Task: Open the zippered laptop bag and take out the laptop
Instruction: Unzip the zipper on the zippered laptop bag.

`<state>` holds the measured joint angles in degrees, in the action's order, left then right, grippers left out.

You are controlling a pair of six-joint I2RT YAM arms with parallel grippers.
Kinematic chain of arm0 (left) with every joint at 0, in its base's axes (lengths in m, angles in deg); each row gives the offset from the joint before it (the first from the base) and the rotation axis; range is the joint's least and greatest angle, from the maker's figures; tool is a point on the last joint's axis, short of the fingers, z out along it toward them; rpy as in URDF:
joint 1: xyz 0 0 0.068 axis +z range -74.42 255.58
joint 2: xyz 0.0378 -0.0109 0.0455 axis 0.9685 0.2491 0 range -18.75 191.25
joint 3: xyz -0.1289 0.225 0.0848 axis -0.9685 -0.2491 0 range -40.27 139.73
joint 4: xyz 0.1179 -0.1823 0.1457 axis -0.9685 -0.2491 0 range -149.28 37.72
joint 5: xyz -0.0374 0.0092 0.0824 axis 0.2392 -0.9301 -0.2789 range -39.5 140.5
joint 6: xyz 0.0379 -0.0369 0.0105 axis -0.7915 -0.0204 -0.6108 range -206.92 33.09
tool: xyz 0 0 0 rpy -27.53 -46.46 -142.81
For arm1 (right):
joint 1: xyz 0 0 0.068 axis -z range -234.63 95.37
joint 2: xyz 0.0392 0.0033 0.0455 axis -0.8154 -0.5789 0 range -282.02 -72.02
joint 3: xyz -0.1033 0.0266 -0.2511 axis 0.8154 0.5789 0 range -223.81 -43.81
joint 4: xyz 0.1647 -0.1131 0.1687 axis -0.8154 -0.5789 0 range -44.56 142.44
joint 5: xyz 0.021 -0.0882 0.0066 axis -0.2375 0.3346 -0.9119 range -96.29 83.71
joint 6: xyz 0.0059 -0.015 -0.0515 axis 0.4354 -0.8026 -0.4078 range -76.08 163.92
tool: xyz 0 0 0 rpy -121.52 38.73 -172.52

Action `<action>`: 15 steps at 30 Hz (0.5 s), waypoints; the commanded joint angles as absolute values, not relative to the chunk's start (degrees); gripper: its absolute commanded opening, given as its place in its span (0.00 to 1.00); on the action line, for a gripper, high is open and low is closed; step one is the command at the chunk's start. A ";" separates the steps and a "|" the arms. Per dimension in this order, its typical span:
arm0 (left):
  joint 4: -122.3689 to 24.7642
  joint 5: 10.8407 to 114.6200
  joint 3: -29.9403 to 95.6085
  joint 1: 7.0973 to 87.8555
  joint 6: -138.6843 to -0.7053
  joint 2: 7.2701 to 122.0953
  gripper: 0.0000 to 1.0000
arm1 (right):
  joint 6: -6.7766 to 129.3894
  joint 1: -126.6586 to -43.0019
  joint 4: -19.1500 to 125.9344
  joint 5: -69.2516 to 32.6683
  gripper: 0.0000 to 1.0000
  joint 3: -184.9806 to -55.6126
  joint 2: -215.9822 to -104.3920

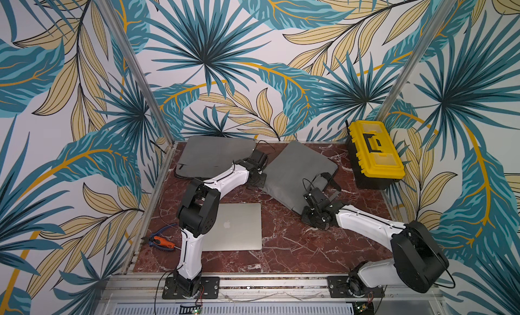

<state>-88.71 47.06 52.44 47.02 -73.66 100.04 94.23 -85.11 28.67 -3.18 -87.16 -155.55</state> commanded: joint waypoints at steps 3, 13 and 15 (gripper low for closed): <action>-82.66 49.94 61.10 49.95 -71.01 103.88 0.18 | 97.17 -85.72 32.50 0.17 0.00 -91.68 -161.19; -82.69 52.55 57.60 49.43 -58.23 99.08 0.60 | 96.79 -85.67 32.84 1.21 0.00 -96.19 -163.26; -82.46 52.26 53.63 48.39 -53.91 95.54 0.61 | 96.59 -85.72 32.58 1.25 0.00 -96.11 -162.93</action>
<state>-83.09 51.69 57.38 49.62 -61.18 101.76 96.26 -85.48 31.51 -0.62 -95.44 -163.22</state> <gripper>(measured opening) 0.604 0.047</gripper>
